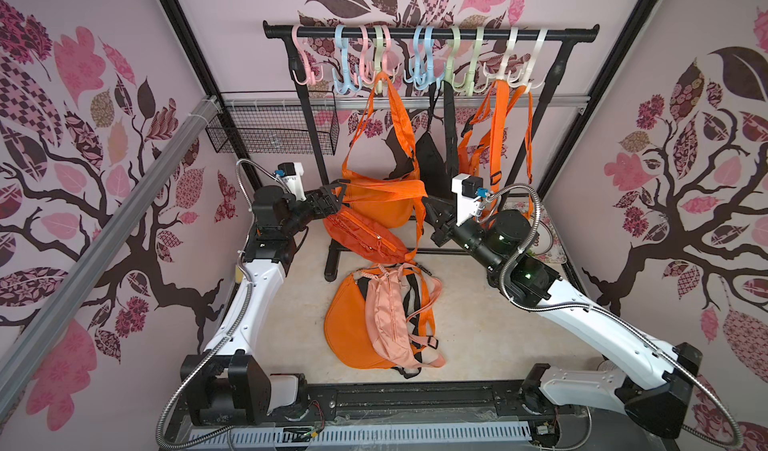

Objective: Hang the bag on a hook
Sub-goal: Adjust the clothesline at the center of the board.

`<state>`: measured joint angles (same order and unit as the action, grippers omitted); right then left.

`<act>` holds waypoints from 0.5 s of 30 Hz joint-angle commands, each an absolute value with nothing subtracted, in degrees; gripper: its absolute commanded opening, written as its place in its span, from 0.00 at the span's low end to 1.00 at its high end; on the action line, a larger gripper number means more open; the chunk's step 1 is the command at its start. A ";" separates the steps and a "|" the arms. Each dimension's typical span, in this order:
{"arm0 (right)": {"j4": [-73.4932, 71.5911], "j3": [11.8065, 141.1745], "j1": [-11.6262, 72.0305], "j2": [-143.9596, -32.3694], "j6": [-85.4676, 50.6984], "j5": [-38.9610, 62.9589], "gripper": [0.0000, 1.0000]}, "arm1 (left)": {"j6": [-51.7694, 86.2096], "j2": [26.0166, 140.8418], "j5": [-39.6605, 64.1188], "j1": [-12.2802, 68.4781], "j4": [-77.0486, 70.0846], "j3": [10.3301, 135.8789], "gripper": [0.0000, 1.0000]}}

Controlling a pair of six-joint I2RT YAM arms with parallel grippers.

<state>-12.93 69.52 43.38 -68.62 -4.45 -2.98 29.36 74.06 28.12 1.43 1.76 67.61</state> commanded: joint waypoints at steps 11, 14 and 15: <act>19.41 98.53 40.30 -80.46 -4.04 -18.85 0.00 | 16.67 68.08 25.22 7.13 49.41 71.90 0.97; 28.93 105.61 39.32 -86.84 -3.56 -10.67 0.00 | 13.22 66.50 23.43 13.87 57.00 72.69 0.97; 30.78 106.54 39.24 -88.16 -2.89 -7.25 0.00 | 13.20 65.57 22.68 15.67 57.67 72.55 0.97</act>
<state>22.37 101.25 40.80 -84.68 -3.77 -11.42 18.74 68.07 26.81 12.43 44.66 69.97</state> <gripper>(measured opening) 0.052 0.975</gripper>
